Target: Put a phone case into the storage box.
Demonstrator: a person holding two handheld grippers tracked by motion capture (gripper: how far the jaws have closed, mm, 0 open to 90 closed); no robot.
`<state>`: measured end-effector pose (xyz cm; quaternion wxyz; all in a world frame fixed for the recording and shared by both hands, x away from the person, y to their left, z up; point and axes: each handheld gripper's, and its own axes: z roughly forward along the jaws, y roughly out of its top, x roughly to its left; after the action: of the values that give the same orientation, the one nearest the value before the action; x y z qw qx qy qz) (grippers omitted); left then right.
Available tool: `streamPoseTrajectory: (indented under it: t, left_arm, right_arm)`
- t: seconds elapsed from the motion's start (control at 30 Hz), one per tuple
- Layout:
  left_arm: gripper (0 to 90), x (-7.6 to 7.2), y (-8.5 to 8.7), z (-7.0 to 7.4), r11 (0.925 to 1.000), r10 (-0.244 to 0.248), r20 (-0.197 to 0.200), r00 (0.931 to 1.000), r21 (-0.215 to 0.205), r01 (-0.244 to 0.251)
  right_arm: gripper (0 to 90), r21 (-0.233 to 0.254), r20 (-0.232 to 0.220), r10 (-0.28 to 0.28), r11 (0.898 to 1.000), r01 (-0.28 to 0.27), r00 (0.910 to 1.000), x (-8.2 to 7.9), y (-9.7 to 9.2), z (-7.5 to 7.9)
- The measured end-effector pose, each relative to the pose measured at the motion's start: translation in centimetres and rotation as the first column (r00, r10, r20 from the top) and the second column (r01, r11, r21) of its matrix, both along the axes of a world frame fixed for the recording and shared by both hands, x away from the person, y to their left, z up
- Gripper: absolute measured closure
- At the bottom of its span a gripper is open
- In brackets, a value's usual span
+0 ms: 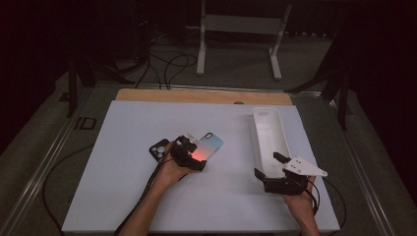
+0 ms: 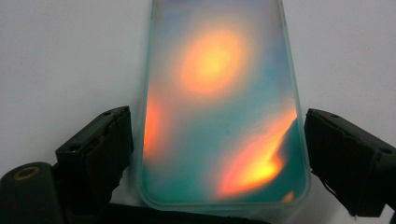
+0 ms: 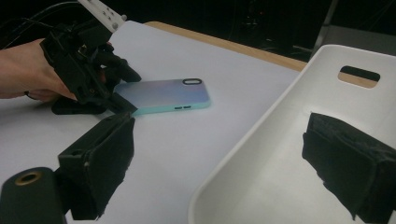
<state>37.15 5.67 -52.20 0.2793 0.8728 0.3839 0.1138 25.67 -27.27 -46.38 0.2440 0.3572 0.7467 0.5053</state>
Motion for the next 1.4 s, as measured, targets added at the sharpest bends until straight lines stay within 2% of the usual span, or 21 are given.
streamPoseTrajectory:
  t: [0.03,0.07,0.13,0.37,0.57,0.6,0.63,0.67,0.73,0.77,0.8,0.9,1.03,1.13,1.17,1.23,1.3,1.4]
  left_arm:
    - [10.9,0.0,0.0,0.0,1.0000,-0.001,-0.001,1.0000,0.003,0.001]
    - [15.7,0.0,0.0,0.1,1.0000,-0.004,0.000,1.0000,0.001,0.004]
    - [16.9,0.0,0.1,0.2,0.9999,-0.012,0.001,0.9999,0.000,0.012]
    - [17.4,-0.2,0.2,0.3,1.0000,-0.006,0.010,0.9999,-0.005,0.006]
    - [17.4,-0.9,0.7,1.8,0.9969,0.035,0.090,0.9953,-0.074,-0.028]
    - [17.5,-1.1,0.8,2.2,0.9962,0.041,0.106,0.9935,-0.080,-0.032]
    - [17.4,-1.4,1.1,3.0,0.9942,0.054,0.139,0.9888,-0.100,-0.040]
    - [17.4,-1.4,1.1,3.0,0.9942,0.054,0.139,0.9888,-0.100,-0.040]
    - [17.4,-1.9,1.5,3.9,0.9921,0.058,0.171,0.9836,-0.120,-0.037]
    - [17.4,-1.9,1.5,3.9,0.9921,0.058,0.171,0.9836,-0.120,-0.037]
    - [17.4,-2.4,2.0,4.7,0.9913,0.067,0.217,0.9740,-0.125,-0.040]
    - [17.3,-3.3,2.8,5.7,0.9878,0.059,0.259,0.9641,-0.154,-0.019]
    - [17.3,-4.9,3.7,6.9,0.9851,0.056,0.330,0.9423,-0.172,0.002]
    - [17.3,-6.0,4.3,7.5,0.9810,0.063,0.367,0.9281,-0.194,0.010]
    - [17.3,-6.3,4.4,7.7,0.9811,0.061,0.377,0.9240,-0.193,0.014]
    - [17.3,-6.8,4.6,7.9,0.9800,0.053,0.396,0.9168,-0.197,0.029]
    - [17.3,-7.4,4.8,8.1,0.9786,0.045,0.422,0.9056,-0.201,0.044]
    - [17.3,-8.1,5.0,8.4,0.9766,0.023,0.444,0.8959,-0.201,0.075]
  right_arm:
    - [9.1,-0.003,0.001,0.000,1.000,0.000,1.0000,0.0,0.0,0.0]
    - [9.1,-0.002,0.001,0.003,1.000,-0.003,1.0000,0.1,0.1,0.1]
    - [9.1,-0.001,-0.001,0.004,1.000,-0.004,1.0000,0.1,0.2,0.1]
    - [9.2,-0.015,-0.009,0.012,1.000,-0.012,0.9999,0.2,0.7,0.2]
    - [9.2,-0.026,-0.031,-0.006,1.000,0.005,0.9995,0.4,1.0,0.4]
    - [9.1,0.004,-0.049,0.009,1.000,-0.009,0.9987,0.5,1.0,0.4]
    - [9.1,0.017,-0.058,0.010,1.000,-0.010,0.9983,0.6,1.0,0.5]
    - [9.1,0.017,-0.058,0.010,1.000,-0.010,0.9983,0.6,1.0,0.5]
    - [9.2,0.022,-0.058,0.011,1.000,-0.009,0.9983,0.8,1.1,0.7]
    - [9.2,0.022,-0.058,0.011,1.000,-0.009,0.9983,0.8,1.1,0.7]
    - [9.2,0.020,-0.057,0.012,1.000,-0.011,0.9983,0.9,1.1,0.9]
    - [9.2,0.035,-0.051,0.032,0.999,-0.030,0.9982,1.4,1.5,1.9]
    - [9.1,0.055,-0.052,0.053,0.997,-0.050,0.9973,2.0,1.9,2.5]
    - [9.1,0.069,-0.057,0.074,0.995,-0.070,0.9956,2.6,2.3,3.1]
    - [9.1,0.083,-0.064,0.095,0.992,-0.090,0.9934,3.0,2.7,3.5]
    - [9.2,0.086,-0.063,0.103,0.992,-0.097,0.9927,3.2,2.9,3.7]
    - [9.1,0.083,-0.066,0.116,0.990,-0.110,0.9911,3.6,3.5,4.0]
    - [9.2,0.084,-0.076,0.139,0.988,-0.133,0.9873,4.3,4.3,4.4]
